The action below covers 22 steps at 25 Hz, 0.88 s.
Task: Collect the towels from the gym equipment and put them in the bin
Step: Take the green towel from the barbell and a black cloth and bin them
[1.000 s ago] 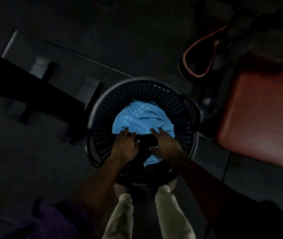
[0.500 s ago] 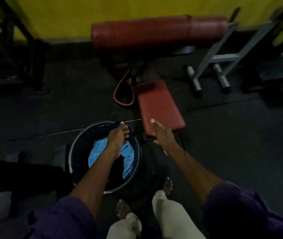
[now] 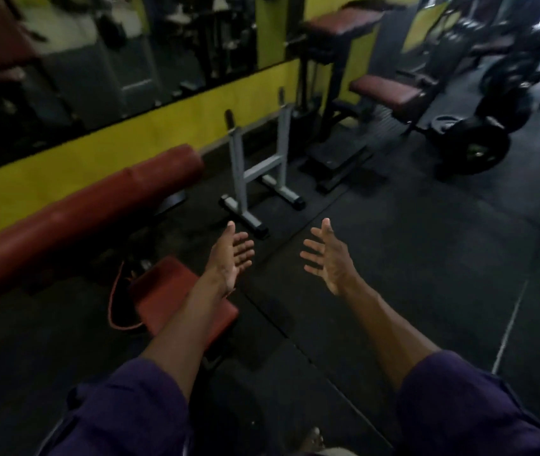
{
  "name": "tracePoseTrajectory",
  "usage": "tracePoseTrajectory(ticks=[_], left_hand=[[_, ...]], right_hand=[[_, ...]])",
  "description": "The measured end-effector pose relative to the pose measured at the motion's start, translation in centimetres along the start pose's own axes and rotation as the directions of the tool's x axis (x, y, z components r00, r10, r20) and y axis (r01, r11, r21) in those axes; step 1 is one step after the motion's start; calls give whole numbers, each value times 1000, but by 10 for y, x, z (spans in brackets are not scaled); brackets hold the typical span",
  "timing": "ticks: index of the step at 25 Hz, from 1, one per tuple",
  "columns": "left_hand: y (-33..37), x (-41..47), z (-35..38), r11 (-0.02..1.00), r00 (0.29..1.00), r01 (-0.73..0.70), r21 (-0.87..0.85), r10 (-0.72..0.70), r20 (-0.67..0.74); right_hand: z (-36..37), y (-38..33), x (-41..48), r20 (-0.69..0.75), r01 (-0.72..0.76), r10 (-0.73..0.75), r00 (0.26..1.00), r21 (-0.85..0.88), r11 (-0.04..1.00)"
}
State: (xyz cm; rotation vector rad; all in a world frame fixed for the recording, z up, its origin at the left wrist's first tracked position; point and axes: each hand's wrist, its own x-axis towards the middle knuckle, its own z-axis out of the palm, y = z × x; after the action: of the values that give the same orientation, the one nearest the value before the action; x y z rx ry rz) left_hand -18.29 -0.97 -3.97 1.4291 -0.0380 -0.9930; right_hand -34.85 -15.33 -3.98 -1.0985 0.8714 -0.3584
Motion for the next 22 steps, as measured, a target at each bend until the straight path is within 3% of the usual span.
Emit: tracePoseTrajectory(ticks=[8,22], left_hand=[[57,70,242,990,946,-65,125,21,322],[134,274,528,967,816,-117,226,-37,578]], right_hand=[[-186,-128,46,-243,210,-184,952,84,974],[-376,-271,209,-516,354,-240,822,134,925]])
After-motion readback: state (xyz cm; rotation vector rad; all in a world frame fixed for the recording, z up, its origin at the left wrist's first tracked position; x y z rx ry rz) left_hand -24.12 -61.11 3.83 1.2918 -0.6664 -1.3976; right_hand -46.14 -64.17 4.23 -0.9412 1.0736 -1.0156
